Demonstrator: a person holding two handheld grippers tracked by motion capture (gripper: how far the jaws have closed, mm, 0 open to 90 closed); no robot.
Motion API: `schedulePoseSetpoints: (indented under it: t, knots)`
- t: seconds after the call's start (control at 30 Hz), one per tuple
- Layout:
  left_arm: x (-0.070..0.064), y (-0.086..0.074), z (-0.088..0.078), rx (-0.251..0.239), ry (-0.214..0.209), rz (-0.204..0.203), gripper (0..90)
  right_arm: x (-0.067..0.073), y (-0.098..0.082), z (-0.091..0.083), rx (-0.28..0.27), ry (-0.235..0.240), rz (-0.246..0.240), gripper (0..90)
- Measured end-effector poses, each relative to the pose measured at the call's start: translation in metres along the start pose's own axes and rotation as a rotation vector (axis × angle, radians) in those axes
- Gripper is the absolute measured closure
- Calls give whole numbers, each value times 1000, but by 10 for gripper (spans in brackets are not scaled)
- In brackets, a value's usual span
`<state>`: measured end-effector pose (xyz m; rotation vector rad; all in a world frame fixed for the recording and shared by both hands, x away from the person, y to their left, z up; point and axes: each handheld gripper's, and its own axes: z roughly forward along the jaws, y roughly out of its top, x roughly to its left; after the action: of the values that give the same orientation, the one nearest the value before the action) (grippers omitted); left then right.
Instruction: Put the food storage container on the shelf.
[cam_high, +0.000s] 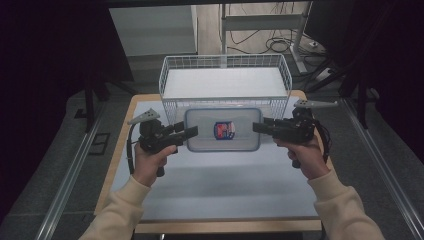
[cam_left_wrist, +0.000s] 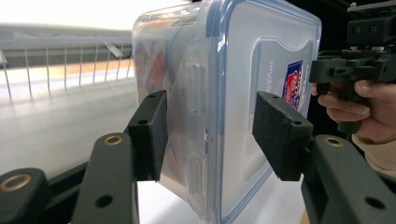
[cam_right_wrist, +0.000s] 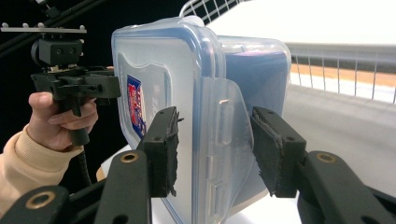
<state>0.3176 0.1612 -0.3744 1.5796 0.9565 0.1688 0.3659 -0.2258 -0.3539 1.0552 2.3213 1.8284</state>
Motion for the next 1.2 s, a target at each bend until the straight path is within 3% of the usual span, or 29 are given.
schedulePoseSetpoints:
  t: [0.37, 0.8, 1.2]
  knots:
    - [8, 46, 14, -5, -8, 25, 466, -7, 43, -2, -26, -30, -35, 526]
    - [29, 86, 37, -7, -19, 2, 464, -28, 89, 6, -17, -55, -26, 522]
    - [51, 116, 56, 21, -10, -37, 465, -59, 115, 22, -1, -46, 33, 522]
